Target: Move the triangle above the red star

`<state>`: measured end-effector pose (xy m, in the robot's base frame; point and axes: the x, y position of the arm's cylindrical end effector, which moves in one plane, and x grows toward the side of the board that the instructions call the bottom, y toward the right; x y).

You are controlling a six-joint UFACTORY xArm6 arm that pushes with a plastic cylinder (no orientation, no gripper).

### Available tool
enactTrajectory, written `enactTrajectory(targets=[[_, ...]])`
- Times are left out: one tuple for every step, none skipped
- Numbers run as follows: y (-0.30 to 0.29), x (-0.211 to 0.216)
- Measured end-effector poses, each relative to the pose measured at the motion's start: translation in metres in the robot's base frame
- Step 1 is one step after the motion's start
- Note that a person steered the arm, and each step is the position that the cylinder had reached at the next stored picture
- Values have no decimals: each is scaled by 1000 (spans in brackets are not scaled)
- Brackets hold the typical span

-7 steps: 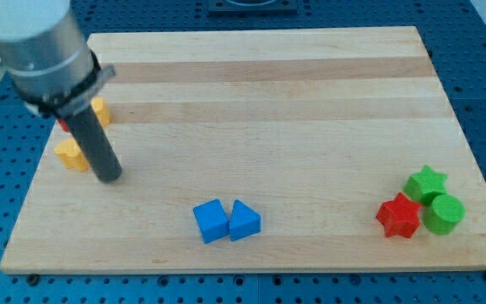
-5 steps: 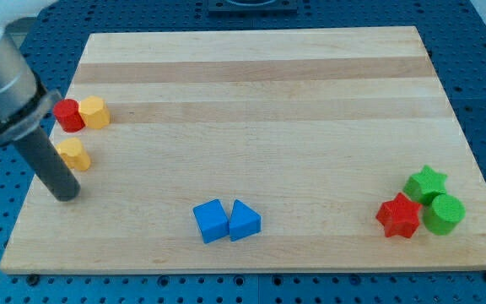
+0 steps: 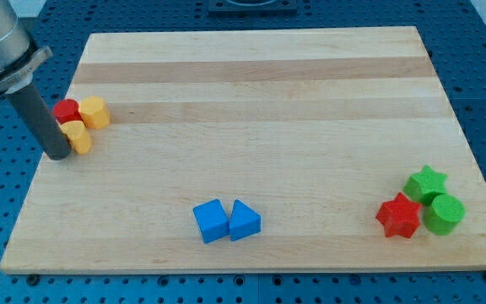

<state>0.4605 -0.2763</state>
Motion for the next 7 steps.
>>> enactTrajectory(targets=[[7,0],[91,4],[197,15],[265,67],[332,104],[338,126],[308,138]])
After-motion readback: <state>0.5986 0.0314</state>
